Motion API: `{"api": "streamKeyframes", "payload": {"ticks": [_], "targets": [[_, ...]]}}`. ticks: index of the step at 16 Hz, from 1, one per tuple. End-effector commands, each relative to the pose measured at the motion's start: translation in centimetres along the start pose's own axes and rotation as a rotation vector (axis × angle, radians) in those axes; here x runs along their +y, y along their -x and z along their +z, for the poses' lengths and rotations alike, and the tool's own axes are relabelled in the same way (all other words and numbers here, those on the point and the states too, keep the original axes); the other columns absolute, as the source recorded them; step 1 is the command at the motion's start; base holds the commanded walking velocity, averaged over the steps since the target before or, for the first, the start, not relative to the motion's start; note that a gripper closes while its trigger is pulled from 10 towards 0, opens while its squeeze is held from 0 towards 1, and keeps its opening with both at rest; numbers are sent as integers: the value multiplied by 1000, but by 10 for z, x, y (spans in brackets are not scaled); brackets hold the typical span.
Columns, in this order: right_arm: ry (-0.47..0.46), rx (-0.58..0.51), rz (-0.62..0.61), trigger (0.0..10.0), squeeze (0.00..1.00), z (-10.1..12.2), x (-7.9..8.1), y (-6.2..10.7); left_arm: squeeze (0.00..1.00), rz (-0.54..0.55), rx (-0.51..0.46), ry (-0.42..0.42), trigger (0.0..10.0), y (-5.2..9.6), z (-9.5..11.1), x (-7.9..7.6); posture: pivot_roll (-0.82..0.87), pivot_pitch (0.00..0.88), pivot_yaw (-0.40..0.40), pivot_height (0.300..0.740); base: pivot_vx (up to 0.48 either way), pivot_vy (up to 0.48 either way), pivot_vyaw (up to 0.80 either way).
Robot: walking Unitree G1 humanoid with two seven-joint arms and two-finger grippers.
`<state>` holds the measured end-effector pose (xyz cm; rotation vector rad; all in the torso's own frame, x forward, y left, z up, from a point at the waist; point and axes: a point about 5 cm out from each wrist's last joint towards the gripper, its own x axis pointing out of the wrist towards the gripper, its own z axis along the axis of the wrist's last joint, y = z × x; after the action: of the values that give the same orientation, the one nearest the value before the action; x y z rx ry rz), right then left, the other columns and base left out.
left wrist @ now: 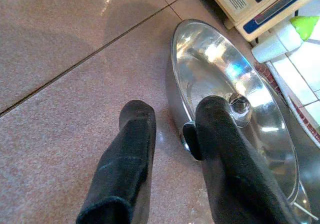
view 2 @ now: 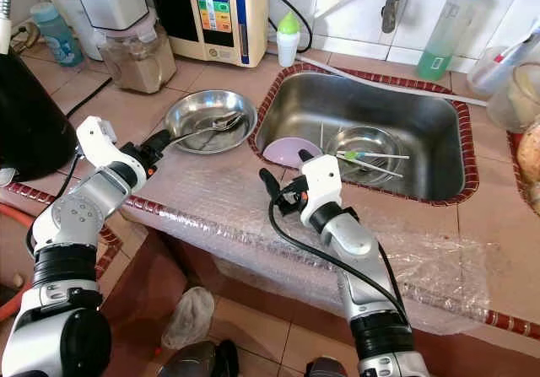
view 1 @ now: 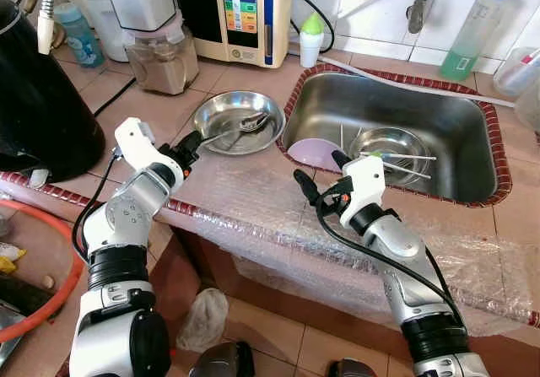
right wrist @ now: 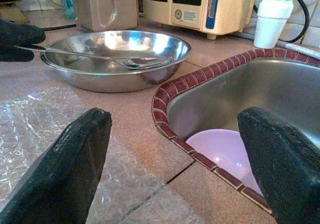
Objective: Kitchen organization
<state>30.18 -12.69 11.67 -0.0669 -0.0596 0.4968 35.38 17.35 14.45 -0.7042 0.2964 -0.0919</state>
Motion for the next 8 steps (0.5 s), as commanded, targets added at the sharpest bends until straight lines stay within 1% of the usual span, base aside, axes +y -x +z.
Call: {"api": "streamKeyframes", "payload": {"ticks": [1, 4, 6, 7, 8], "targets": [[8, -6, 21, 10000, 0, 3, 4, -2, 0, 8, -7, 4, 0, 0, 6, -2, -10, 37, 84, 740, 0, 0, 0], [8, -2, 29, 10000, 0, 2, 6, -2, 0, 8, -23, 4, 0, 0, 10, -3, -10, 39, 83, 740, 0, 0, 0], [9, 2, 30, 10000, 0, 2, 5, -3, 0, -11, -44, -71, 0, 1, 12, -8, -11, 34, 78, 740, 0, 0, 0], [11, 3, 30, 10000, 0, 2, 4, -4, 0, -14, -59, -82, 0, 2, 14, -10, -12, 31, 76, 740, 0, 0, 0], [12, 4, 29, 10000, 0, 2, 4, -4, 0, -17, -87, -118, 0, 3, 18, -12, -11, 29, 74, 740, 0, 0, 0]]}}
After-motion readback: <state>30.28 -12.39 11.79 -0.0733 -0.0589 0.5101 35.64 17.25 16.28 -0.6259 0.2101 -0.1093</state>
